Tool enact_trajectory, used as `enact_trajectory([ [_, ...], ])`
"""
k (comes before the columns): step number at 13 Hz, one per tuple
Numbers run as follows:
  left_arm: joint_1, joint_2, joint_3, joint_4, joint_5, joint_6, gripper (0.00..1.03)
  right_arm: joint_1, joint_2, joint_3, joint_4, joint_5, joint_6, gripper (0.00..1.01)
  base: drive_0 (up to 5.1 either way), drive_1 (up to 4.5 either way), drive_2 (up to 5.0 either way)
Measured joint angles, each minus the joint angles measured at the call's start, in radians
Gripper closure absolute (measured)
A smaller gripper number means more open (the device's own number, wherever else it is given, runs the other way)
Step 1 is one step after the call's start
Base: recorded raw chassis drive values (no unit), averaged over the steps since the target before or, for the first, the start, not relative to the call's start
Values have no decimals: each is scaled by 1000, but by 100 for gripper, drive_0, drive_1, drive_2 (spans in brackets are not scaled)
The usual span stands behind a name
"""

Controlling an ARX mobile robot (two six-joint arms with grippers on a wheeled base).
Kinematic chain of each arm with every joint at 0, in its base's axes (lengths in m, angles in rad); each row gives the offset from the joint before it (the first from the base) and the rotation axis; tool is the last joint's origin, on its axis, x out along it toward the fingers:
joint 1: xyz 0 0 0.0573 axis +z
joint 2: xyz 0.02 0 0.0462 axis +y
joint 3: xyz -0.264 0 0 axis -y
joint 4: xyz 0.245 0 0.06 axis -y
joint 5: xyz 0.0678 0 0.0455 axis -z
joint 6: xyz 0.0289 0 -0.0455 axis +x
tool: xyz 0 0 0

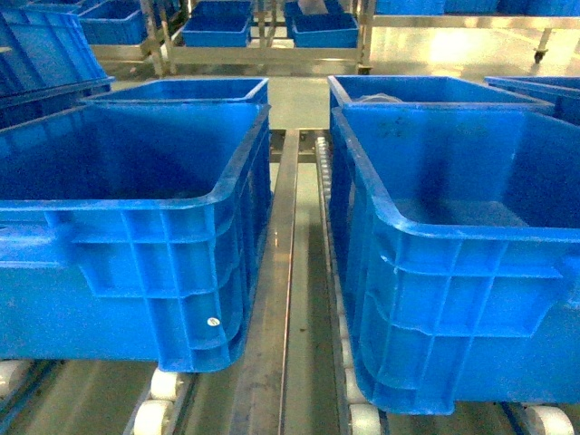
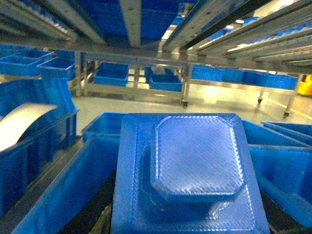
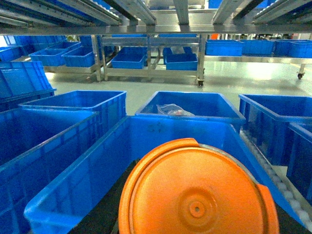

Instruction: Sort blue parts and orange caps into right shelf containers

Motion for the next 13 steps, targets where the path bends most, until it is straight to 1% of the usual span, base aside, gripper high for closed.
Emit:
enact_trajectory([
  [1,-27,232,108,117,27,7,60,-27,249,82,150,-13,-2,56,0,0,0],
  [2,-30,482,246,187,22,12,60,-45,518,212,237,-25,14,56,0,0,0],
  [3,-27,659,348,188,4,5,60,-45,667,296,242,-12,31,56,0,0,0],
  [4,-21,867,478,169,-27,-13,60,-45,886,420,228,1,60,56,0,0,0],
  [5,-17,976,534,182,-58,-24,53,-44,963,458,233,18,63,56,0,0,0],
  [6,-17,1021,527,175,-77,-34,35,-45,962,457,222,15,70,40,0,0,0],
  [7,-17,965,476,216,-70,-26,18,-58,878,418,225,31,64,20,0,0,0],
  [8,-17,913,468,233,-66,-19,4,-58,844,408,235,43,58,9,0,0,0],
  [9,-17,903,474,236,-64,-17,5,-58,843,409,229,46,58,2,0,0,0],
  [10,-18,914,474,227,-64,-17,5,-58,855,409,225,46,58,4,0,0,0],
  [11,-19,906,410,310,-108,30,18,-56,862,386,319,45,42,7,0,0,0],
  [12,-11,852,321,344,-108,50,31,-56,846,332,423,45,17,18,0,0,0],
  [13,-5,789,237,377,-105,65,46,-54,796,237,473,45,-1,33,0,0,0],
])
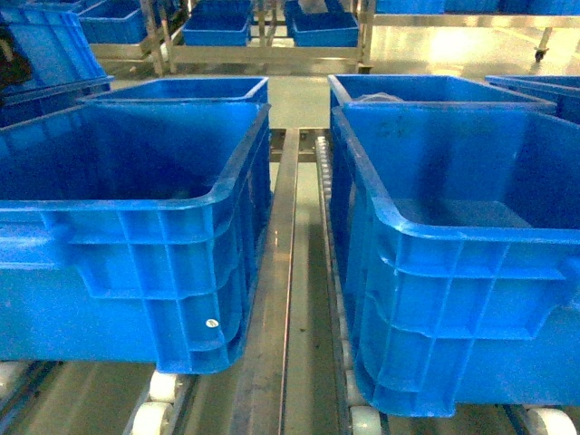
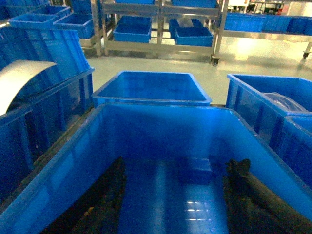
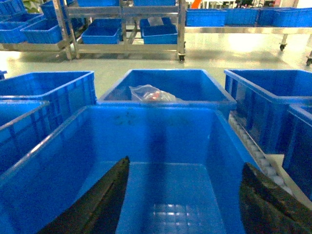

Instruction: Sort blue parts and orange caps into right shelf containers

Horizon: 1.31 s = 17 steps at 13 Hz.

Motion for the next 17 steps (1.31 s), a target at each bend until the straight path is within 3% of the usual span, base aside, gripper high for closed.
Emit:
enact_trajectory([
  [2,18,-84,-114,23,17,3,70,0,-85,-113,23,0,-10,59,0,0,0],
  [3,48,-121,-165,25,56,4,80,0,-123,-153,25,0,-13,70,0,0,0],
  [5,64,-209,-254,27,53,3,101,0,-211,-234,17,0,-18,96,0,0,0],
  [11,60,-488,-426,-80,59,3,101,4,-488,-388,-110,0,-22,100,0,0,0],
  [12,60,-535,-446,-111,59,3,101,4,-517,-414,-90,0,-22,100,0,0,0],
  [13,60,-537,-483,-40,59,4,101,4,-528,-439,-87,0,-22,100,0,0,0],
  [17,60,-722,-518,-215,60,4,101,4,-720,-464,-255,0,-23,100,0,0,0],
])
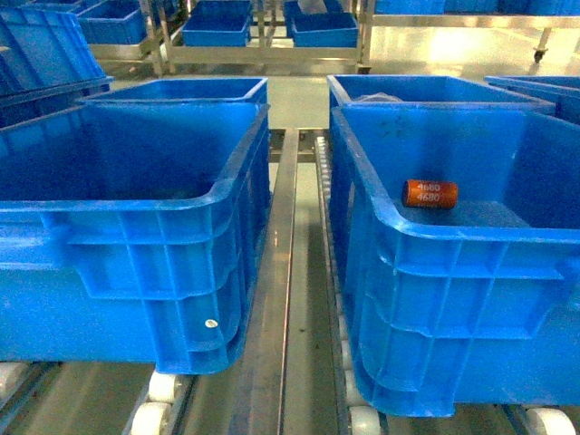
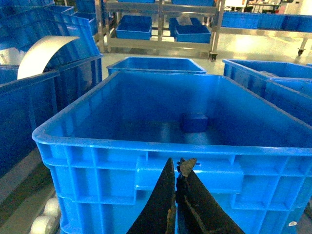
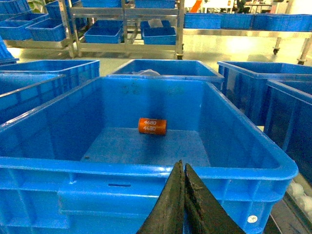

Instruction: Sort blue parts and orange caps into right shelf containers

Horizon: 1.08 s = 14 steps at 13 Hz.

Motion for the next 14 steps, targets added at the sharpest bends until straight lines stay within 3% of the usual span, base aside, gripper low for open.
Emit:
enact_trajectory([
  [5,0,-247,-1,-230,0,0,101,0,-230,-1,-218,0,0,100,0,0,0],
  [14,0,-492,-1,-470,0,0,101,0,-453,-1,-438,0,0,100,0,0,0],
])
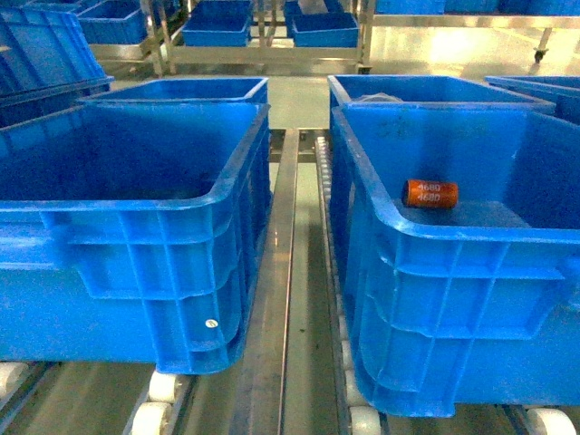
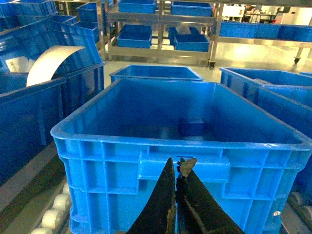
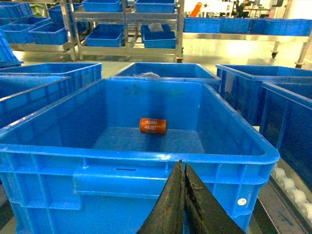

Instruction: Sort blue parts and orange caps into right shelf containers

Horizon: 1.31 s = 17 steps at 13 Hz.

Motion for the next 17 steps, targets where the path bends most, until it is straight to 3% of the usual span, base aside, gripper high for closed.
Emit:
enact_trajectory([
  [1,0,-18,0,-21,0,0,101,0,-17,0,-18,0,0,100,0,0,0],
  [2,0,-32,0,-33,0,0,101,0,-95,0,-143,0,-1,100,0,0,0],
  [3,0,-108,1,-146,-2,1,101,0,-182,0,-190,-1,0,100,0,0,0],
  [4,0,-192,1,-217,-1,2,101,0,-182,3,-185,1,0,100,0,0,0],
  [7,1,-193,0,-212,0,3,101,0,-183,0,-194,0,0,100,0,0,0],
  [8,1,-193,0,-212,0,3,97,0,-183,0,-193,0,-1,94,0,0,0],
  [9,1,-193,0,-212,0,3,79,0,-183,0,-193,0,-1,76,0,0,0],
  [11,1,-193,0,-212,0,3,54,0,-183,0,-193,0,-1,50,0,0,0],
  [12,1,-193,0,-212,0,3,34,0,-183,0,-193,0,-1,30,0,0,0],
  [14,1,-193,0,-212,0,3,6,0,-183,0,-193,0,-1,2,0,0,0],
  [17,1,-193,0,-212,0,6,5,0,-183,0,-193,0,-1,3,0,0,0],
])
